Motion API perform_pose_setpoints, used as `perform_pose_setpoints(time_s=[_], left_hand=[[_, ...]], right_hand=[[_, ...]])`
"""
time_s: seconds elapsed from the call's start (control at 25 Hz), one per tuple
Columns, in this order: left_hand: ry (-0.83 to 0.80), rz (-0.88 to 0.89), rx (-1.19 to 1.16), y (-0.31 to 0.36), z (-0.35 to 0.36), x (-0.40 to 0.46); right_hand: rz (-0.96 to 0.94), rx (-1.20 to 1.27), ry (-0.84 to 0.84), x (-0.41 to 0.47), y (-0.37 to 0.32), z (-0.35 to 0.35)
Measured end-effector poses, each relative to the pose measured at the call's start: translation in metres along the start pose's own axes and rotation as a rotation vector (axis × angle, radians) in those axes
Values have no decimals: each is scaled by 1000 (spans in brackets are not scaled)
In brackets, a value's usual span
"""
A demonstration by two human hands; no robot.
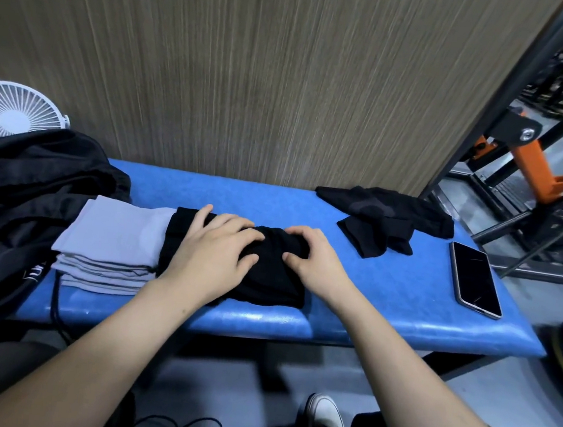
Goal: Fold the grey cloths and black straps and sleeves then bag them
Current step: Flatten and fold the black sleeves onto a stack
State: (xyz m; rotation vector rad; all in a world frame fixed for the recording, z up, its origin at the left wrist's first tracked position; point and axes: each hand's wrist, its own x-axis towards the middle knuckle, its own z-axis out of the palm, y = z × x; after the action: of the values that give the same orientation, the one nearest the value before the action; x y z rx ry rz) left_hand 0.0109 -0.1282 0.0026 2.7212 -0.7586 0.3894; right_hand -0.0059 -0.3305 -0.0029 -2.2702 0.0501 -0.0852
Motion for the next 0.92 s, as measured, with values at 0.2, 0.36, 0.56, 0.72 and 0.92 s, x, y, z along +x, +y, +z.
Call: perform_pose_setpoints(time_s=[0.2,0.36,0.56,0.72,0.92], left_hand=[[-2,8,21,3,4,5],[-39,30,20,6,4,5],[-80,64,65,6,6,4],[-114,47,113,8,8,2],[-317,39,216,15,0,0]], right_hand=[[-22,107,-34,1,1,3],[43,145,-28,4,2,5],[-174,-441,72,-4,4,12],[-207,-455,-13,-8,12,5],[-249,-516,-146,-14,19,1]])
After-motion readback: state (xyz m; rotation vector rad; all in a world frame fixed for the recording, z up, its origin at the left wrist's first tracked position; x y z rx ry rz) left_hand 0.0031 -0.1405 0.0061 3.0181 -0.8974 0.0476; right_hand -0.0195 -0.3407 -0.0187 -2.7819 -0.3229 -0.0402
